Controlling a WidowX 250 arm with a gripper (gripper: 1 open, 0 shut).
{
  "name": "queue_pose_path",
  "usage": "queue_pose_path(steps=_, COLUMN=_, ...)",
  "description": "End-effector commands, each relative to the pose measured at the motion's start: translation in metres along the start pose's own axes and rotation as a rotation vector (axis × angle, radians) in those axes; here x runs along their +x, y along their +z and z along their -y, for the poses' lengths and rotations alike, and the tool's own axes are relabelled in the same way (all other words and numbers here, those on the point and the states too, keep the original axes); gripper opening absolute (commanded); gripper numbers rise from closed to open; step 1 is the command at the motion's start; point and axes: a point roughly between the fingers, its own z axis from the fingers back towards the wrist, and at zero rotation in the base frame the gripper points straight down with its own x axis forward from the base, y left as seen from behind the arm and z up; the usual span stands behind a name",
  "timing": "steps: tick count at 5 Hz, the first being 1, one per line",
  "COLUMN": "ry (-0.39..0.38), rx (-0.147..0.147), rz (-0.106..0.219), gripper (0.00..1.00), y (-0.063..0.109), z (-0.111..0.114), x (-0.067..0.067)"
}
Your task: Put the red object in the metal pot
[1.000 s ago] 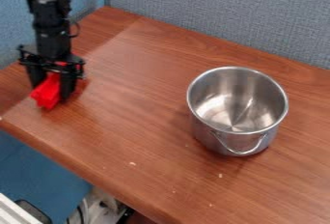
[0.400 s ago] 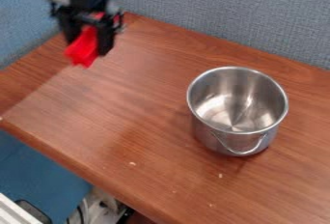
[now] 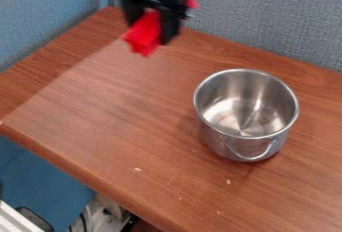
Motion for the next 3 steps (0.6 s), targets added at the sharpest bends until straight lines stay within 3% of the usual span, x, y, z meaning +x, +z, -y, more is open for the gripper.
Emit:
queue_pose_path(steps=1, ry=-0.052, rx=-0.013, rz=0.065, gripper=0.0, y=0.016, z=0.034, x=0.015)
queue_pose_path(steps=2, ry=-0.143, rx=-0.037, rz=0.054, gripper=0.0, y=0.011, z=0.071, x=0.027)
queue_pose_path(steps=3, ry=-0.172, rx=-0.06, rz=0.044, gripper=0.0, y=0.011, z=0.092, x=0.034)
